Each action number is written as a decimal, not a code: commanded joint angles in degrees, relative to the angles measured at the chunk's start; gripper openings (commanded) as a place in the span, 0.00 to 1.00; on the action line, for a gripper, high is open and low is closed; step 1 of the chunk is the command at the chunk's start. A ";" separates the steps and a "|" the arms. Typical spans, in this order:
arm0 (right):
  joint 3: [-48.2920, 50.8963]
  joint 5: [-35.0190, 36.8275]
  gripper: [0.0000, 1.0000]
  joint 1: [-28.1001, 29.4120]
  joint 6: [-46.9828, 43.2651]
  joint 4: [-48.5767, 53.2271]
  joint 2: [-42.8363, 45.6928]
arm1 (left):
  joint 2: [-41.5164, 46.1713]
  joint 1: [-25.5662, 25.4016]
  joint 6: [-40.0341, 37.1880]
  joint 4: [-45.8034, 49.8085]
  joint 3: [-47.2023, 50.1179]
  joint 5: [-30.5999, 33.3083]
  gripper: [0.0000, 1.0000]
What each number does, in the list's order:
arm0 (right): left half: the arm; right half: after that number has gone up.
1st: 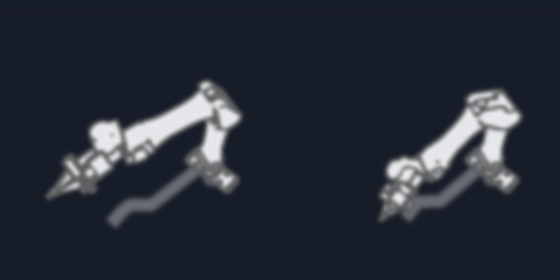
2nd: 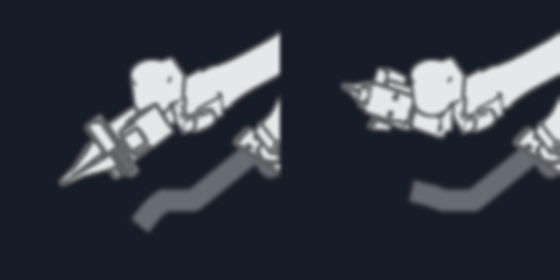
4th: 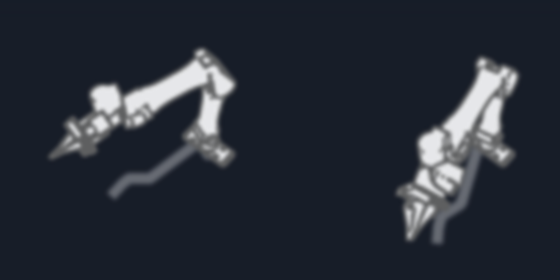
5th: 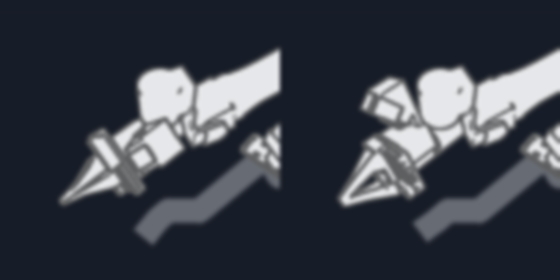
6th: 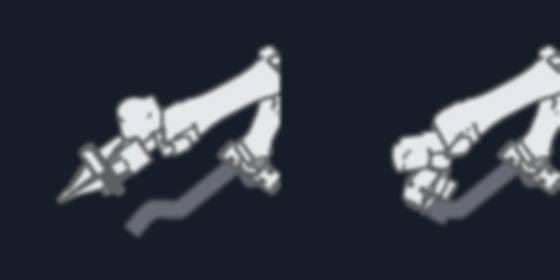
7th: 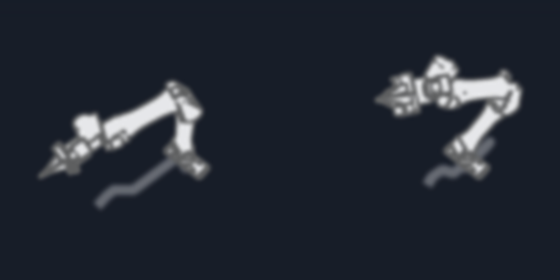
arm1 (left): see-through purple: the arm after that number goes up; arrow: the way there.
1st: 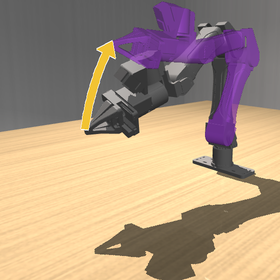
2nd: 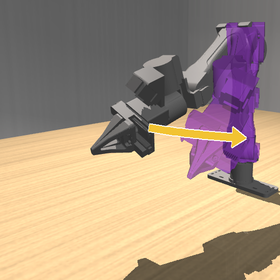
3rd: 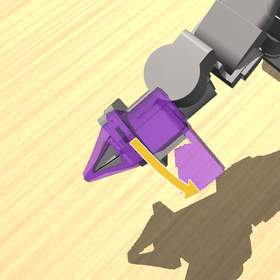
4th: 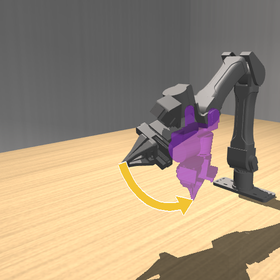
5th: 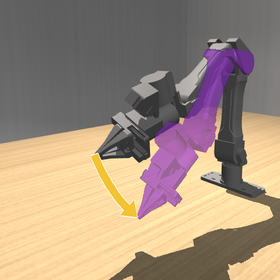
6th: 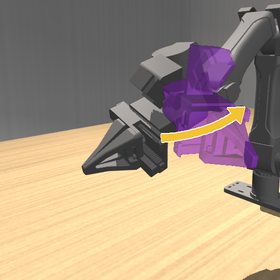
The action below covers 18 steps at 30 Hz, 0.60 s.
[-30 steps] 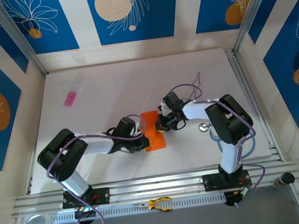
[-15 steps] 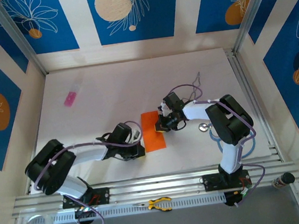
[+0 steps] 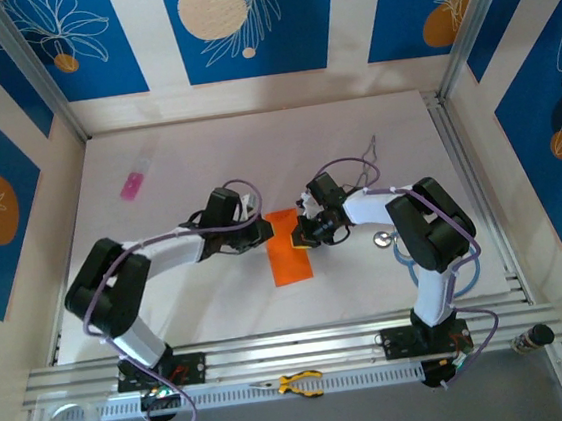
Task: Fold a paper plane with a square sheet of paper (pick it up from the middle)
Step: First fold the square sheet of paper in half at the center of the table.
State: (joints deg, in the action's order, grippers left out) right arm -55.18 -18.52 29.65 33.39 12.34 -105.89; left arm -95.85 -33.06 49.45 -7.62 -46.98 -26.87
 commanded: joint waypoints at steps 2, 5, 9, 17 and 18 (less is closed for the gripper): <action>0.58 2.95 0.00 -0.03 -1.75 7.18 -2.94 | -4.26 0.52 0.75 -3.66 -2.21 -2.91 0.01; 0.60 3.05 0.00 -0.03 -1.77 7.37 -2.89 | -6.39 0.50 0.45 -4.25 -2.63 -3.25 0.01; 0.55 2.93 0.00 -0.01 -1.88 7.79 -3.10 | -7.66 0.52 -1.09 -2.34 -1.59 -2.06 0.01; 0.86 2.88 0.00 -0.03 -1.91 7.61 -3.36 | -10.06 0.85 -1.96 -2.78 2.54 -0.61 0.00; 0.86 2.92 0.00 -0.03 -1.86 7.70 -3.36 | -9.97 0.90 -2.12 -2.47 2.43 -0.38 0.00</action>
State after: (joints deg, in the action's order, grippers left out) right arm -55.57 -18.72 29.65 32.58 13.15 -106.08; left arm -104.36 -32.51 48.93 -11.99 -46.22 -28.73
